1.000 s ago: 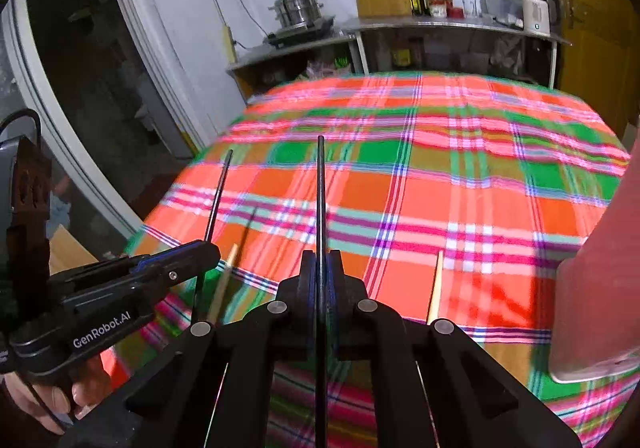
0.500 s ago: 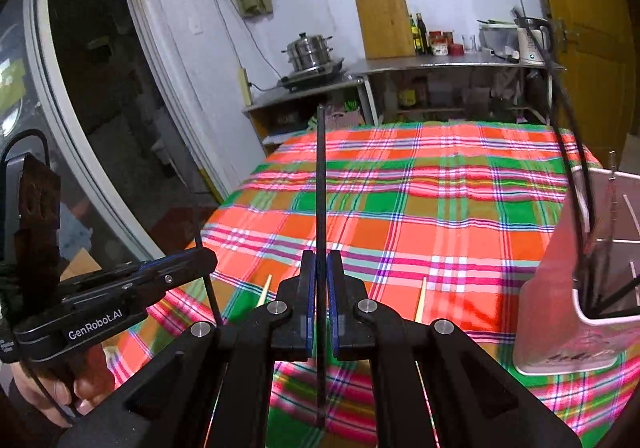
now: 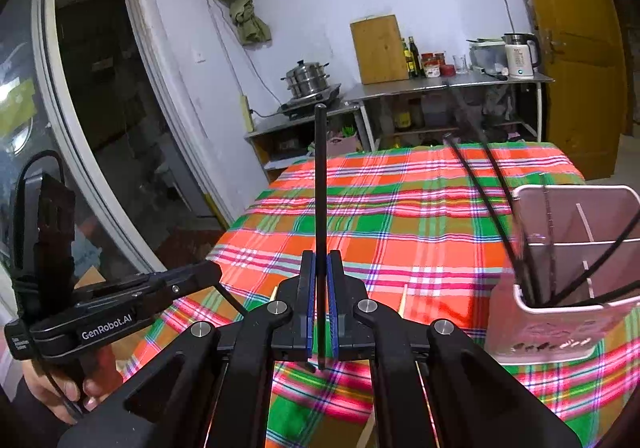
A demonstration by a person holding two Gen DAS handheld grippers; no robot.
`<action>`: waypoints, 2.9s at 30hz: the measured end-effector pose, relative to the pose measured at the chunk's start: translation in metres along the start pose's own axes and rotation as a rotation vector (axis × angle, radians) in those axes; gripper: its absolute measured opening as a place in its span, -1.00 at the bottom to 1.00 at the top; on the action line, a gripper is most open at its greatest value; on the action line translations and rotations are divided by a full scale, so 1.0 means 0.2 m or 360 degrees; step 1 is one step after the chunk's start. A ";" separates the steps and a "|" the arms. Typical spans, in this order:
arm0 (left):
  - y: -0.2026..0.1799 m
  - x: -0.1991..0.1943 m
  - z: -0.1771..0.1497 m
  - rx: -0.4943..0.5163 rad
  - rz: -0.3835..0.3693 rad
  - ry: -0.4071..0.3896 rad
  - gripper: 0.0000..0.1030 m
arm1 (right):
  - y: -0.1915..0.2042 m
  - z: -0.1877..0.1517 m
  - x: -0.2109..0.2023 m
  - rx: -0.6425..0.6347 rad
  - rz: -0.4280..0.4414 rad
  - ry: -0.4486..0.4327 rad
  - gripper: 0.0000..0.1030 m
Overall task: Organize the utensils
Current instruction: 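Lift the black chopstick with the left tool and carry it over the holder, then open the left tool to release the chopstick into the holder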
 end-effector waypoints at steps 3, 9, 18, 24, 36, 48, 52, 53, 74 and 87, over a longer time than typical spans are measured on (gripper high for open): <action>-0.05 -0.01 0.00 0.0027 -0.0020 0.0001 -0.89 | -0.02 0.00 -0.06 0.0013 -0.0006 -0.0029 -0.90; -0.20 -0.03 0.00 0.0087 -0.0093 0.0015 -0.89 | -0.06 0.00 -0.21 0.0029 -0.0041 -0.0091 -0.90; -0.50 -0.03 0.05 0.0210 -0.0235 0.0023 -0.89 | -0.21 -0.02 -0.43 0.0094 -0.0145 -0.0171 -0.90; -0.70 -0.02 0.14 0.0282 -0.0314 -0.0006 -0.89 | -0.34 0.01 -0.59 0.0153 -0.0232 -0.0254 -0.90; -0.92 -0.01 0.43 0.0335 -0.0366 -0.0117 -0.89 | -0.50 0.19 -0.80 0.0194 -0.0334 -0.0434 -0.90; -0.95 0.17 0.46 0.0341 -0.0337 -0.0106 -0.89 | -0.60 0.24 -0.72 0.0197 -0.0425 -0.0421 -0.90; -0.94 0.23 0.44 0.0346 -0.0329 -0.0091 -0.89 | -0.62 0.21 -0.68 0.0189 -0.0457 -0.0387 -0.90; -0.94 0.24 0.43 0.0345 -0.0336 -0.0082 -0.89 | -0.63 0.20 -0.66 0.0188 -0.0463 -0.0376 -0.90; -0.97 0.45 0.25 0.0427 -0.0288 0.0080 -0.85 | -0.73 0.03 -0.42 0.0240 -0.0507 -0.0119 -0.87; -0.92 0.28 0.22 0.0371 -0.0323 -0.0005 -0.22 | -0.67 0.06 -0.55 0.0208 -0.0494 -0.0197 -0.78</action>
Point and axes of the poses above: each gripper's, at about its wrist camera, not at the fingertips, and x roughly the way its jaws point, y to its left, z to its top, the point moved 7 cm from there along x, roughly the way its jaws point, and after that the axes turned 9 degrees about y, right-handed, at the moved point
